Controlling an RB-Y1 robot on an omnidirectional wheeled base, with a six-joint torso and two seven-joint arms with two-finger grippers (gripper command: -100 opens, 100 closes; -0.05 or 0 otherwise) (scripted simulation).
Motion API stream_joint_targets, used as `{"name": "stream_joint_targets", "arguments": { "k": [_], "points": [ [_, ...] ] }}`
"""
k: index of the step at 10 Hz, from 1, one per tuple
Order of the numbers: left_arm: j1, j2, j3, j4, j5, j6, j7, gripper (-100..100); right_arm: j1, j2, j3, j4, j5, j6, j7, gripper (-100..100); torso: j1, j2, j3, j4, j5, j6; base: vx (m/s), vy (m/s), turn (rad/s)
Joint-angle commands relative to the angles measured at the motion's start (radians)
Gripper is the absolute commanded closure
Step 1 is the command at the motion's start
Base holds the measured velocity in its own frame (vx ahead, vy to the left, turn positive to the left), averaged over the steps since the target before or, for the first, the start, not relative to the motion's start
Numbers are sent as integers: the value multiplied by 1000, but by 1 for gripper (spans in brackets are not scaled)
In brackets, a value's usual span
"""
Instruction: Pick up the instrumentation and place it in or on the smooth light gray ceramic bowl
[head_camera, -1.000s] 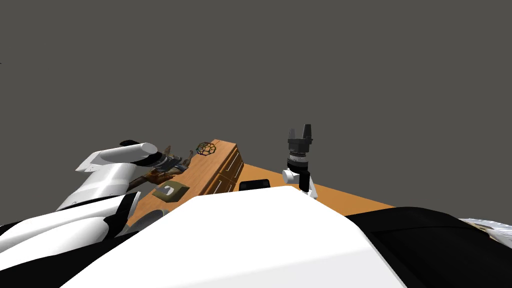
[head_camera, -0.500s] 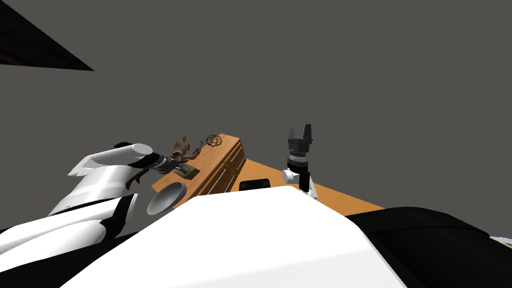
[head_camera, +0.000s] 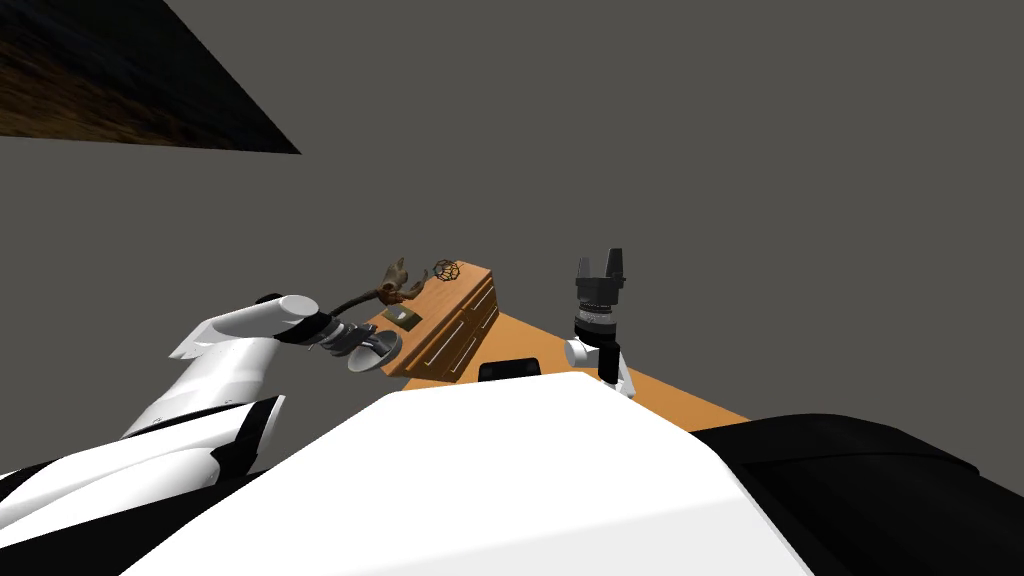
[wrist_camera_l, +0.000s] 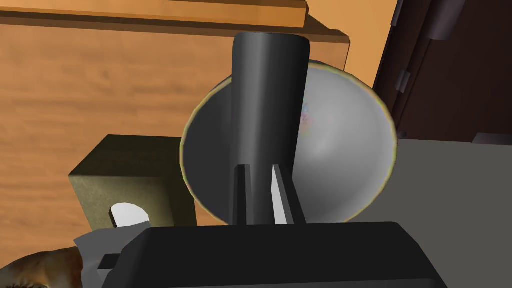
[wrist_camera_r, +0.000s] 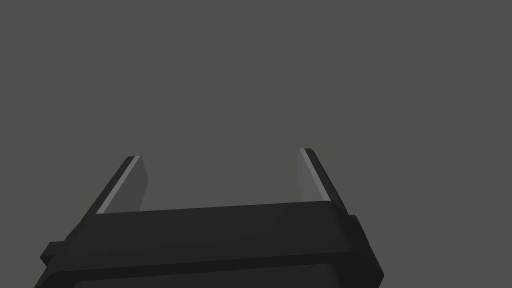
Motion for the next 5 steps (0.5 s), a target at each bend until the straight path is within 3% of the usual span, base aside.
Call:
{"name": "stream_joint_targets", "arguments": {
  "k": [1, 3, 4, 5],
  "points": [
    [2, -11, -16, -30, -2, 31, 7, 100, 0, 0, 0, 0, 0, 0, 0, 0, 0, 0, 0, 0, 0, 0, -28, 41, 116],
    [0, -13, -40, -60, -25, 53, 18, 100, 0, 0, 0, 0, 0, 0, 0, 0, -1, -9, -5, -2, -1, 2, 23, 36, 45],
    [3, -12, -30, -51, -16, 46, 12, 100, 0, 0, 0, 0, 0, 0, 0, 0, -1, -13, -7, -2, -1, 3, 22, 13, 9],
    [4, -12, -32, -53, -18, 49, 15, -100, 0, 0, 0, 0, 0, 0, 0, 0, -2, -13, -8, -3, -1, 3, 0, 0, 0]
  ]
}}
